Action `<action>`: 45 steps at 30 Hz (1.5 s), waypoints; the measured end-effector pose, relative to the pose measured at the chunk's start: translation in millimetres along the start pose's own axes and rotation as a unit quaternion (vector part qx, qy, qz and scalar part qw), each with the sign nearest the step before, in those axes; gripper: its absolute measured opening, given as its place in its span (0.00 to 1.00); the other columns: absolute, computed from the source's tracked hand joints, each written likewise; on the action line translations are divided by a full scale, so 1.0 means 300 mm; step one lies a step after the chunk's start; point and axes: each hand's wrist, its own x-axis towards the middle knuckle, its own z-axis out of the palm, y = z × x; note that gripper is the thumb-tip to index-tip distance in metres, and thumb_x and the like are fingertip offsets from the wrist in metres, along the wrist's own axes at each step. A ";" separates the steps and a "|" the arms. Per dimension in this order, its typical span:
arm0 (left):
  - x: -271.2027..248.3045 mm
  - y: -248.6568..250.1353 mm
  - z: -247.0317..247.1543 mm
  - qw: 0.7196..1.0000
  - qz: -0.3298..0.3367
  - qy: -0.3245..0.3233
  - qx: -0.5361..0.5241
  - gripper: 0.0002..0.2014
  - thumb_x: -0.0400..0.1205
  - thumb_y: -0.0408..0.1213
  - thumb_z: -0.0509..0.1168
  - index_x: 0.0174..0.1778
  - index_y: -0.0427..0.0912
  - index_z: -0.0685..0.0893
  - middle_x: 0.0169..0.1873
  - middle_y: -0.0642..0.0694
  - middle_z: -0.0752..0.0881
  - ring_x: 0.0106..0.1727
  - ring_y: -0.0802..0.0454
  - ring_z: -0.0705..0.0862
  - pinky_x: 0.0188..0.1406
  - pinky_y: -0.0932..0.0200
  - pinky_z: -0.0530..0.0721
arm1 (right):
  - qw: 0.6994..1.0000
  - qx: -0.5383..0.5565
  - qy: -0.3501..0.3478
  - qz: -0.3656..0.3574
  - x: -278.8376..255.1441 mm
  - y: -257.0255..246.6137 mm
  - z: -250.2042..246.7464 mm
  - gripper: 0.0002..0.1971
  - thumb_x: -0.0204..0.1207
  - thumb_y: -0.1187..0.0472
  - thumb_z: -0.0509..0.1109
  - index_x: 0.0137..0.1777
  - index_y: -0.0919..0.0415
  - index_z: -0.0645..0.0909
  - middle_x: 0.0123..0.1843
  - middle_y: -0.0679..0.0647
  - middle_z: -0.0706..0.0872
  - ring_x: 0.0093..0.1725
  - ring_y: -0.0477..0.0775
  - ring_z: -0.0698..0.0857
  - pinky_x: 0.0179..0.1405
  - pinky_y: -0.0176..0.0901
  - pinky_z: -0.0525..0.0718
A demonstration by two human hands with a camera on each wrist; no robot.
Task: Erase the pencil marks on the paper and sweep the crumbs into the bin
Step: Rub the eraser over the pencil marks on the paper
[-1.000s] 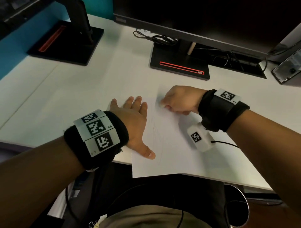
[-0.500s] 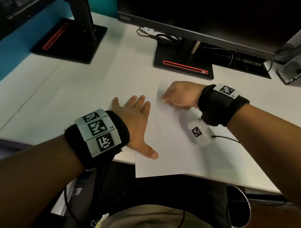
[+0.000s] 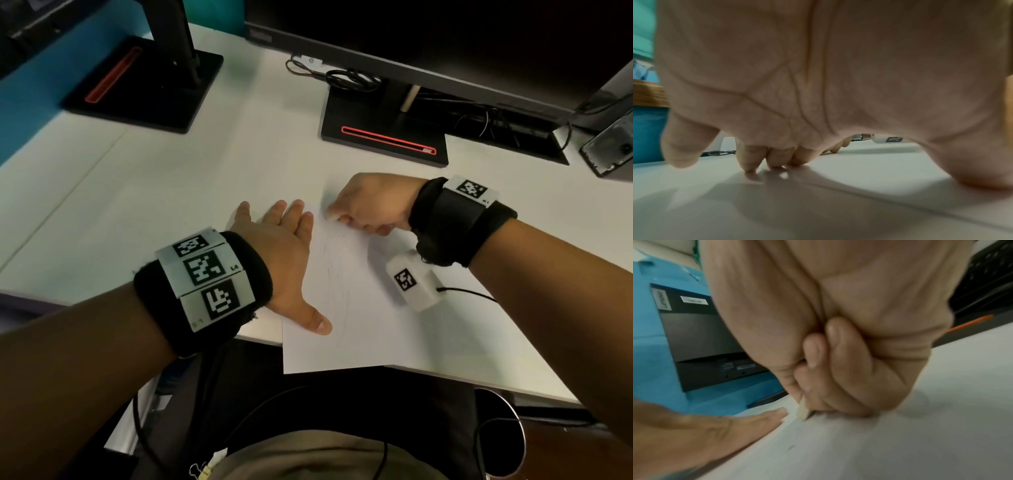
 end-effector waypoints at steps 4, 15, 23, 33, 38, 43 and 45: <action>-0.004 -0.001 0.001 1.000 0.000 0.000 -0.001 0.76 0.57 0.86 0.59 0.83 0.39 0.27 0.84 0.41 0.28 0.85 0.42 0.32 0.81 0.28 0.39 | 0.999 -0.047 0.012 -0.022 0.000 -0.023 0.011 0.15 0.85 0.55 0.65 0.37 0.61 0.78 0.28 0.54 0.74 0.26 0.53 0.69 0.22 0.42 0.71; 0.004 0.001 0.000 1.000 -0.004 0.001 0.000 0.77 0.56 0.87 0.59 0.84 0.38 0.28 0.84 0.41 0.29 0.86 0.42 0.33 0.81 0.28 0.38 | 0.998 -0.049 0.010 -0.028 0.006 -0.030 0.013 0.16 0.86 0.53 0.65 0.37 0.60 0.77 0.26 0.53 0.72 0.24 0.53 0.67 0.23 0.41 0.70; 0.003 -0.001 -0.003 1.000 -0.007 -0.002 0.010 0.77 0.56 0.87 0.58 0.84 0.38 0.29 0.84 0.41 0.29 0.86 0.42 0.34 0.81 0.28 0.38 | 0.999 -0.037 -0.002 -0.023 -0.006 -0.028 0.020 0.15 0.85 0.53 0.66 0.38 0.60 0.77 0.26 0.52 0.71 0.24 0.52 0.66 0.21 0.41 0.68; -0.001 0.002 -0.006 1.000 -0.006 0.000 0.015 0.76 0.56 0.87 0.57 0.84 0.38 0.28 0.84 0.41 0.30 0.86 0.42 0.35 0.81 0.29 0.39 | 0.998 -0.061 0.016 -0.027 -0.034 -0.015 0.023 0.17 0.87 0.52 0.65 0.38 0.59 0.78 0.27 0.52 0.73 0.24 0.53 0.69 0.22 0.40 0.71; 0.002 0.001 -0.005 1.000 -0.007 0.004 0.017 0.76 0.56 0.87 0.58 0.84 0.39 0.29 0.85 0.41 0.30 0.86 0.42 0.35 0.81 0.29 0.39 | 0.994 -0.100 -0.017 -0.046 -0.048 -0.018 0.069 0.21 0.89 0.48 0.62 0.36 0.58 0.78 0.27 0.53 0.74 0.23 0.52 0.69 0.26 0.43 0.74; -0.006 0.003 -0.007 1.000 -0.010 0.001 0.017 0.76 0.56 0.87 0.58 0.84 0.39 0.29 0.85 0.41 0.30 0.86 0.42 0.35 0.81 0.28 0.39 | 0.994 -0.103 0.025 -0.038 -0.060 -0.015 0.048 0.22 0.87 0.50 0.63 0.31 0.58 0.75 0.24 0.52 0.74 0.22 0.53 0.70 0.30 0.43 0.74; -0.004 0.004 -0.007 1.000 -0.008 0.001 0.016 0.76 0.56 0.87 0.58 0.84 0.39 0.29 0.85 0.42 0.31 0.86 0.42 0.35 0.81 0.28 0.39 | 0.991 -0.124 0.000 -0.056 -0.063 -0.025 0.088 0.23 0.89 0.48 0.61 0.34 0.60 0.77 0.27 0.55 0.76 0.25 0.54 0.72 0.29 0.42 0.75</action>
